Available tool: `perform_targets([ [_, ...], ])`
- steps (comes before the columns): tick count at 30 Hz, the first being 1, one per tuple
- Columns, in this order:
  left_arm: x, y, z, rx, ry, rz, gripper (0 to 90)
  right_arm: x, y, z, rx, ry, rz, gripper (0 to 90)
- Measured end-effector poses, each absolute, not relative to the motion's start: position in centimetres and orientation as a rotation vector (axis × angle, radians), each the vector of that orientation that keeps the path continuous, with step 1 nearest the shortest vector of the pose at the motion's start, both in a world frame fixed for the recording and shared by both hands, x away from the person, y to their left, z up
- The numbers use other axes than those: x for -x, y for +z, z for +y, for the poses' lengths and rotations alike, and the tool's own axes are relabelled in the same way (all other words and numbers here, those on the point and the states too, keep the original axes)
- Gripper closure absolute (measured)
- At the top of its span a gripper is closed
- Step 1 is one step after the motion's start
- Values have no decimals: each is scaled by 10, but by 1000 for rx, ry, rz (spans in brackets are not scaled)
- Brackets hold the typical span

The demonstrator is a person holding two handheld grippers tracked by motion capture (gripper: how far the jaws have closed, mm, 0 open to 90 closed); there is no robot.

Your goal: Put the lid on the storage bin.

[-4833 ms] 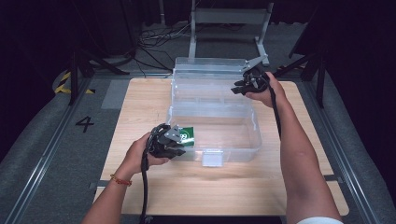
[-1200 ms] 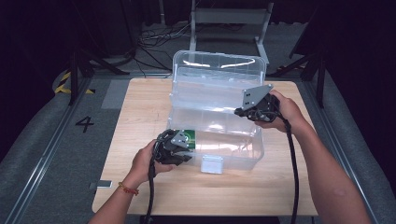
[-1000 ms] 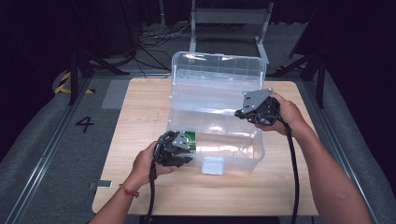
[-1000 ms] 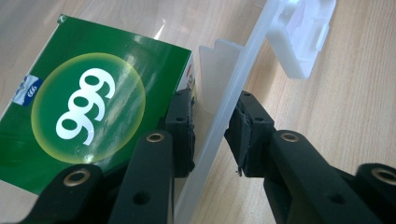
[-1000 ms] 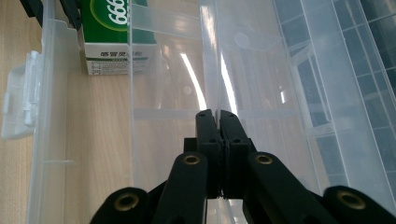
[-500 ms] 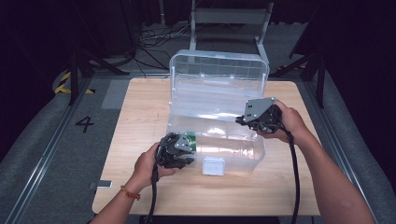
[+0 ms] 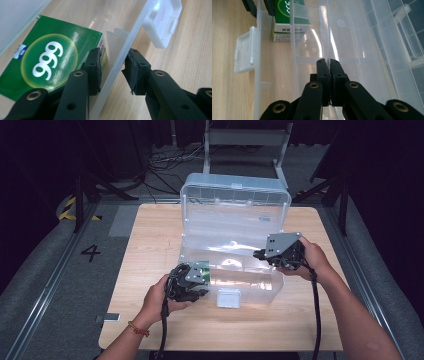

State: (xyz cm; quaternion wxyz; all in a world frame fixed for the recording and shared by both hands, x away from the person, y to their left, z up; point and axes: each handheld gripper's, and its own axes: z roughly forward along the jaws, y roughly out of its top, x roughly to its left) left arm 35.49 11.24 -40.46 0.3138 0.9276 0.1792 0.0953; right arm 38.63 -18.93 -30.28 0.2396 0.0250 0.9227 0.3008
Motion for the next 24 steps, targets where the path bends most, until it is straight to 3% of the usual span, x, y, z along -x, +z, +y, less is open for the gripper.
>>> perform_targets([
  [3, -351, -403, 115, -2429, 251, 484, 521, -385, -304, -190, -62, 824, 2528, 886],
  [10, -335, -388, 127, -2337, 293, 522, 372, -381, -307, -190, -62, 837, 2527, 886],
  [16, -324, -365, 145, -2263, 285, 544, 338, -379, -309, -191, -58, 839, 2527, 884],
  [24, -325, -329, 163, -2161, 322, 566, 363, -375, -311, -192, -58, 847, 2519, 878],
])
